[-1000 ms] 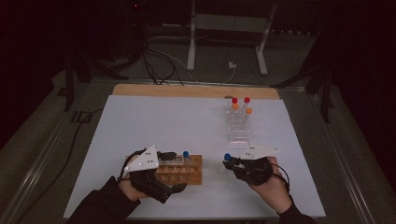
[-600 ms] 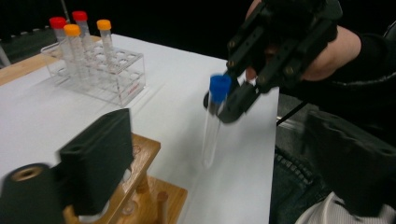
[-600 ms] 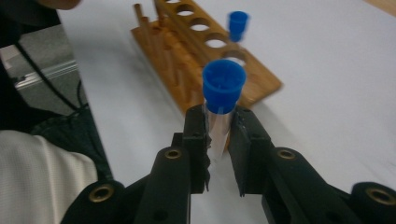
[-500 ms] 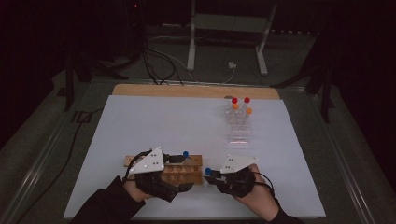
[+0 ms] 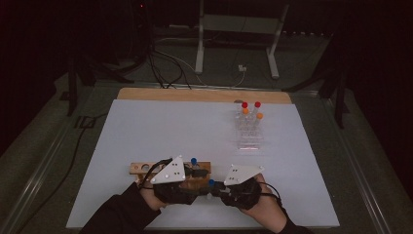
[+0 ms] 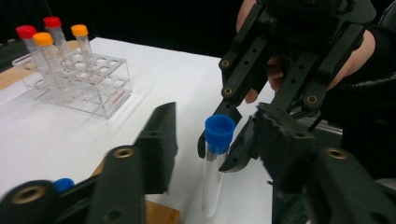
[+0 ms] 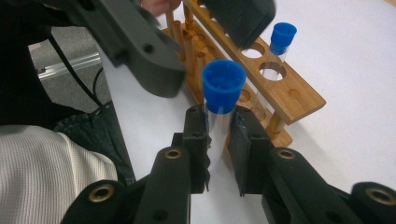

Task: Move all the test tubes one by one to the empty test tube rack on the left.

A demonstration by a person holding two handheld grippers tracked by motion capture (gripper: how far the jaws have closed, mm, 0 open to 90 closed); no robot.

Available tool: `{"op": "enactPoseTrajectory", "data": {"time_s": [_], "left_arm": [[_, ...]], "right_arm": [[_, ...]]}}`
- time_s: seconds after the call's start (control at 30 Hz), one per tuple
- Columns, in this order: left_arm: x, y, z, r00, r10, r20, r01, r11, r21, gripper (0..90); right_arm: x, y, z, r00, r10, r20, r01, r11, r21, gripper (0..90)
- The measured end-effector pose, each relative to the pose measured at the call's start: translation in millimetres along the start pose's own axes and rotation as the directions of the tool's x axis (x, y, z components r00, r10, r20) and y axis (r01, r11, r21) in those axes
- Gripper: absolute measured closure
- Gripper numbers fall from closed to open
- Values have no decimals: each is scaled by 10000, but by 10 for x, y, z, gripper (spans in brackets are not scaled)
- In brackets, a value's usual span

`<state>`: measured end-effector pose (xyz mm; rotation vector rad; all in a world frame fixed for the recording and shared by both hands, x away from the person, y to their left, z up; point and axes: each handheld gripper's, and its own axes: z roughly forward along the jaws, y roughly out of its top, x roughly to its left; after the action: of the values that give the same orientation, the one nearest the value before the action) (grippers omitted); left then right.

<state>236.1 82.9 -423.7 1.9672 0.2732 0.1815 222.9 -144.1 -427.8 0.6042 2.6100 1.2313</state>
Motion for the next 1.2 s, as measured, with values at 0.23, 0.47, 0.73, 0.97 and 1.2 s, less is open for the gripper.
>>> {"op": "enactPoseTrajectory", "data": {"time_s": [0.23,0.47,0.73,0.97,1.2], "left_arm": [[-15,20,46,9999,123,6,-123,9999,27,649],[-33,14,96,9992,388,-51,-387,9990,228,698],[-36,12,100,9988,492,-71,-491,9986,193,769],[12,49,41,9991,399,-134,-397,9991,120,775],[83,129,-144,9985,362,-414,-366,9993,-103,775]], "right_arm": [[-2,-4,-8,10000,-3,16,3,10000,-8,764],[8,3,-16,10000,-68,25,68,10000,-39,765],[4,-1,-15,10000,-49,44,50,10000,-62,764],[-18,5,-42,9999,102,72,-98,9991,-412,702],[-90,13,-169,9978,460,487,-412,9945,-960,503]]}}
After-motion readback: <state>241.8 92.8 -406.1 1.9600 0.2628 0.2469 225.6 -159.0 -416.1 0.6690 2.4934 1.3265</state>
